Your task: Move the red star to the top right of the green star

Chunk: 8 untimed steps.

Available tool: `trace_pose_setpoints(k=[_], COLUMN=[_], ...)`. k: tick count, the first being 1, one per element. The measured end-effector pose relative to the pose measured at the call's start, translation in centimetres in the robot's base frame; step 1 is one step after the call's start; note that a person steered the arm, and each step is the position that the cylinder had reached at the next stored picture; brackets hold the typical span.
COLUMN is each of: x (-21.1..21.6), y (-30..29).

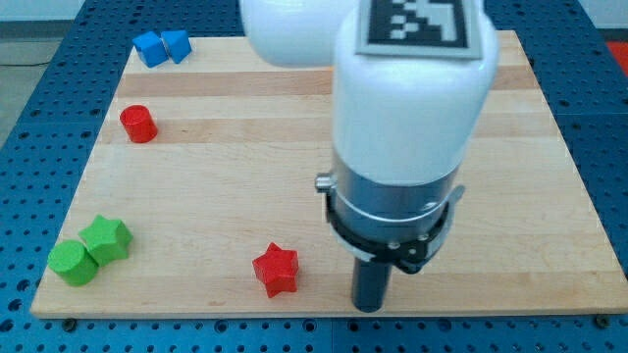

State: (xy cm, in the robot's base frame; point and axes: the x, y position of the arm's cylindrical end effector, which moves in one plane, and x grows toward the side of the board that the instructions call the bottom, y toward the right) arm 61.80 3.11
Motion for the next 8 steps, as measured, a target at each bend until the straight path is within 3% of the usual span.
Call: trace_pose_setpoints(k=[2,4,6,8], x=[-1.5,-6.7,-5.4,-5.8], y=[-7.6,-11.2,-10.8,-17.1])
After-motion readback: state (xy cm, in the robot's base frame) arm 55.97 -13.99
